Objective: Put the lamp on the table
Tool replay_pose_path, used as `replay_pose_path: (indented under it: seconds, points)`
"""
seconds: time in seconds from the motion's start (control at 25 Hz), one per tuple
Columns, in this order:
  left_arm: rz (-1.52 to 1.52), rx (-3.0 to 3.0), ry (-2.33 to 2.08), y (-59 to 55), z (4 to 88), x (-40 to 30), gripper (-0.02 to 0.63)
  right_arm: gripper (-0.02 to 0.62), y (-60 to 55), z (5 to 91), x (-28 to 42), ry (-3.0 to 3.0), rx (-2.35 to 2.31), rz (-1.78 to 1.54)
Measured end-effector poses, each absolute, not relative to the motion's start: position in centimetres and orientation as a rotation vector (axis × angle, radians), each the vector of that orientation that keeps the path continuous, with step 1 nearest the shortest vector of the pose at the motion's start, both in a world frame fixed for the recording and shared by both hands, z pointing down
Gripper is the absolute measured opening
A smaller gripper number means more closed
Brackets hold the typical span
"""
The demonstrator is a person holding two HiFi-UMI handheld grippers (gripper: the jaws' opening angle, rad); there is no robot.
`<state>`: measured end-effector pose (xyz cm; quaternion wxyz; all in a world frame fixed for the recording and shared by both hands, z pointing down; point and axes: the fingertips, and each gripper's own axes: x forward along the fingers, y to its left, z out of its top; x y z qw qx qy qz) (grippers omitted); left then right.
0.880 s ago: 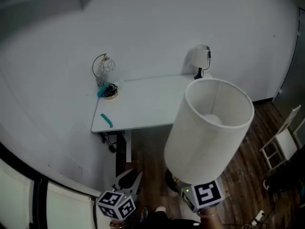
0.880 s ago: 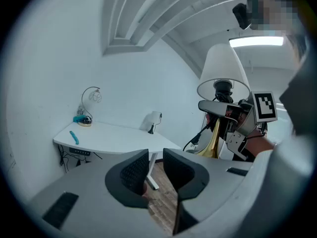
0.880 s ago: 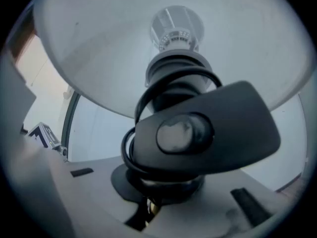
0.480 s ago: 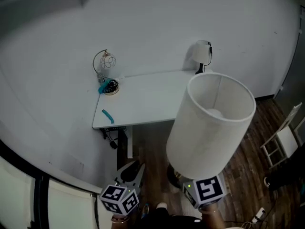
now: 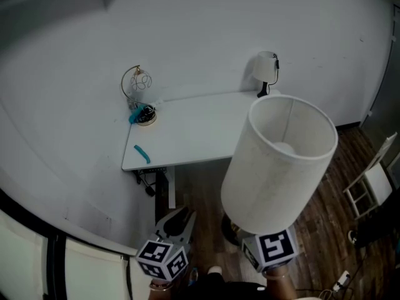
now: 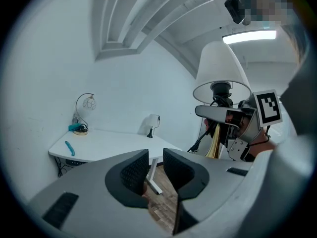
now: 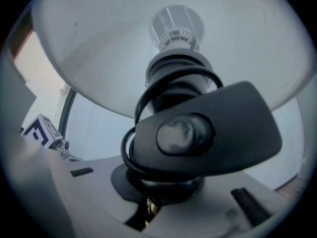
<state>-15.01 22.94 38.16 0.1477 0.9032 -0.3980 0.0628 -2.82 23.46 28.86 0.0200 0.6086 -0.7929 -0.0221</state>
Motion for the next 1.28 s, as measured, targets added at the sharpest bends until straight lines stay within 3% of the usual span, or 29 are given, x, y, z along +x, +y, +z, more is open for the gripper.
replay_pose_path:
  seconds: [1.28]
  points:
    - [0.216,2.653,-1.080,17.2,39.1,-15.3,0.083,0.017,18.0,29.6,-4.0,-2.376,1.971,-0.065]
